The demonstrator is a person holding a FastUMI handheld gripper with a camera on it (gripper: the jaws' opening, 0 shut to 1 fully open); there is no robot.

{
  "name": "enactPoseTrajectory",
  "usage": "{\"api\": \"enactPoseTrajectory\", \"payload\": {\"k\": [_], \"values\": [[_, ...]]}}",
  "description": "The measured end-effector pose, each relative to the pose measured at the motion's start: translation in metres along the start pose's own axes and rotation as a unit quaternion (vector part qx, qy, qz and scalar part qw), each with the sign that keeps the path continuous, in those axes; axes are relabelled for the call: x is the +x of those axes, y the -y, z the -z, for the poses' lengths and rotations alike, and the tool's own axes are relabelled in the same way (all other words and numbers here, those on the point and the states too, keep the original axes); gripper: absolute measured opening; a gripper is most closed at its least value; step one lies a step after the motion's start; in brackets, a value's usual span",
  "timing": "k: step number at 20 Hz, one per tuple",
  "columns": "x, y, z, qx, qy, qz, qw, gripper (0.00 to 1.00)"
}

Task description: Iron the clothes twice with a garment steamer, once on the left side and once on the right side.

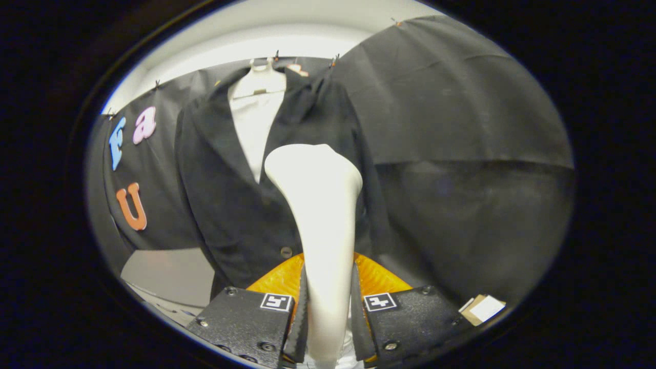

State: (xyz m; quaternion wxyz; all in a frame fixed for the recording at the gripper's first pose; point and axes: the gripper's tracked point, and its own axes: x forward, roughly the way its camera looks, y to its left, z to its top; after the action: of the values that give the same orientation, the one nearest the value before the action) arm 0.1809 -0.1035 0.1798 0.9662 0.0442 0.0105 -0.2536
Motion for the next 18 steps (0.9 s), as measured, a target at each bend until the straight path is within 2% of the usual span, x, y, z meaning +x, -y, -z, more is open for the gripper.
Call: {"api": "enactPoseTrajectory", "payload": {"k": [5, 8, 13, 18], "values": [[0.002, -0.003, -0.105, 0.0, 0.097, -0.014, 0.995, 0.38], [0.018, -0.012, -0.147, -0.017, 0.14, -0.021, 0.99, 0.38], [0.049, -0.027, -0.181, -0.038, 0.15, -0.035, 0.987, 0.38], [0.076, -0.034, -0.2, -0.061, 0.139, -0.03, 0.988, 0.38]]}}
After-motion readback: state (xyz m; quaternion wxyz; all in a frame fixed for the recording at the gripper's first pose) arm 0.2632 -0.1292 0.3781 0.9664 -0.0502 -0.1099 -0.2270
